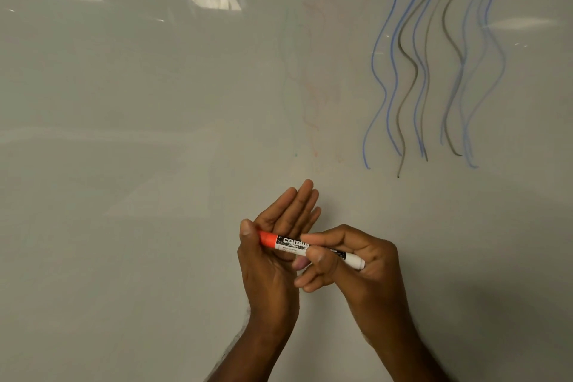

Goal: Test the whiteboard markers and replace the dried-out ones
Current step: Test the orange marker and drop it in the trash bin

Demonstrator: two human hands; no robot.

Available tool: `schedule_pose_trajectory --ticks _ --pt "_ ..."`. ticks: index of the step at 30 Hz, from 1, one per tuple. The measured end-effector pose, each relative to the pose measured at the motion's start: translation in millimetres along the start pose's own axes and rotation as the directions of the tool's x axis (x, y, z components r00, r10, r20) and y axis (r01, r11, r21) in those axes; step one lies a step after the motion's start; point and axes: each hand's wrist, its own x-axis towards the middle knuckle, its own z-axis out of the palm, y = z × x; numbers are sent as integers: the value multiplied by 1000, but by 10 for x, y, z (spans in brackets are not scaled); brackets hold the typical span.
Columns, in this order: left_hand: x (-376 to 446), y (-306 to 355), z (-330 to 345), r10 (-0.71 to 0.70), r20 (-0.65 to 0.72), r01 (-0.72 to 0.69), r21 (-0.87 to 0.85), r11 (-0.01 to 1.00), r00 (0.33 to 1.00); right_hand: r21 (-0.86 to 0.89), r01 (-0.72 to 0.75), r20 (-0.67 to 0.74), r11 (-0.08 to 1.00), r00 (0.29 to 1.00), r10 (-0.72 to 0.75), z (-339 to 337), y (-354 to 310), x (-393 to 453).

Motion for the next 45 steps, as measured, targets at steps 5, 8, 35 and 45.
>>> schedule_pose_trajectory --ticks 5,8,35,45 --pt "-33 66 30 50 56 -56 104 993 997 86 -97 14 992 995 97 -54 -48 4" --pt "-70 83 23 97 161 -140 281 949 982 103 -133 38 986 991 130 -218 -92 20" --pt "-985 -1409 368 -471 524 74 610 789 709 -665 -448 -314 598 894 320 -2065 -17 -1672" --pt "-1959 -2633 446 -613 655 -138 725 675 442 -535 -776 -568 335 623 537 -2639 587 -2988"
